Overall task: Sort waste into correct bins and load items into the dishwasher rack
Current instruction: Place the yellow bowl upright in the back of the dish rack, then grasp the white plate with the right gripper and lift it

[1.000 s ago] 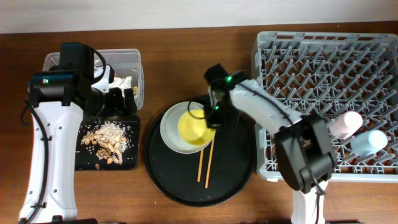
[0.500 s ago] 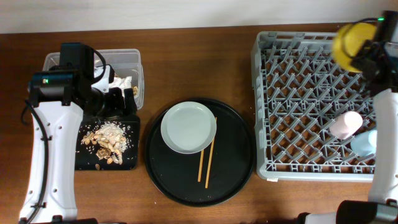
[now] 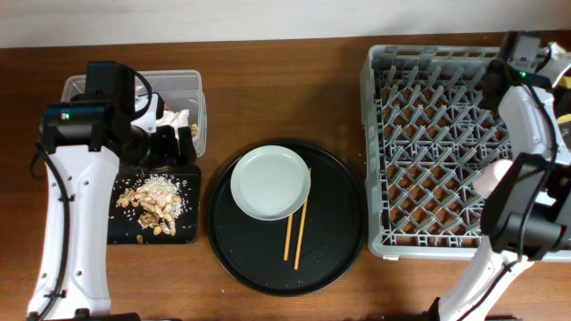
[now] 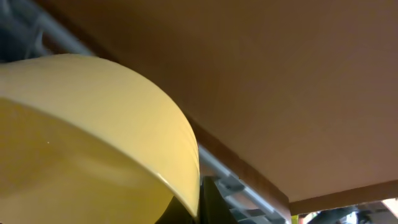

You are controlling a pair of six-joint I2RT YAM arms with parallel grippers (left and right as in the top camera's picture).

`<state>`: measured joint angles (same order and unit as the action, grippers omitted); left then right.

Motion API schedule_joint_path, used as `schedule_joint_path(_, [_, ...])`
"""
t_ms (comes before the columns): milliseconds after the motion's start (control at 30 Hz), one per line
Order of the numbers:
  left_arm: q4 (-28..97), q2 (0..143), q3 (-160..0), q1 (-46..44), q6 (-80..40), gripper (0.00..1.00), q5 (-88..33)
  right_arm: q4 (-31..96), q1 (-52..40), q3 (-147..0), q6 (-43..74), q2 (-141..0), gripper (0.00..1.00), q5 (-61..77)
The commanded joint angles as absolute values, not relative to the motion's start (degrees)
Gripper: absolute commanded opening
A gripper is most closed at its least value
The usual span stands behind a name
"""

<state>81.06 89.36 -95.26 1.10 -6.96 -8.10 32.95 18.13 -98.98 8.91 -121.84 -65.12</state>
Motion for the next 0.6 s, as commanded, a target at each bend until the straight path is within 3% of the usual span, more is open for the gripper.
schedule_joint_path(0, [81.1,88.9,-95.7,1.3,-6.9,0.99,-8.1,35.2,17.6,-99.0,11.0,-123.3,0.04,-62.2])
schedule_joint_path(133, [81.1,88.9,-95.7,1.3,-6.9,0.99,-8.1,39.8,15.7,-98.9,11.4,-123.3,0.04,-55.3])
schedule_joint_path(300, [81.1,88.9,-95.7,1.3,-6.9,0.99,-8.1,53.5,15.3,-99.0,11.4,-123.3,0.1,-29.0])
schedule_joint_path(367, [81.1,88.9,-95.7,1.3,-6.9,0.99,-8.1,57.2,15.3,-99.1,11.4,-122.6,0.06,-24.9])
schedule_joint_path(533, [81.6,88.9,-95.7,1.3,-6.9,0.99,-8.1,62.3,15.3,-101.7,11.4,-112.1,0.06,-22.7])
schedule_joint_path(567, [81.6,88.9,-95.7,1.3,-6.9,0.99,-8.1,63.2,15.3,-102.7,11.4,-108.0,0.18,-17.9])
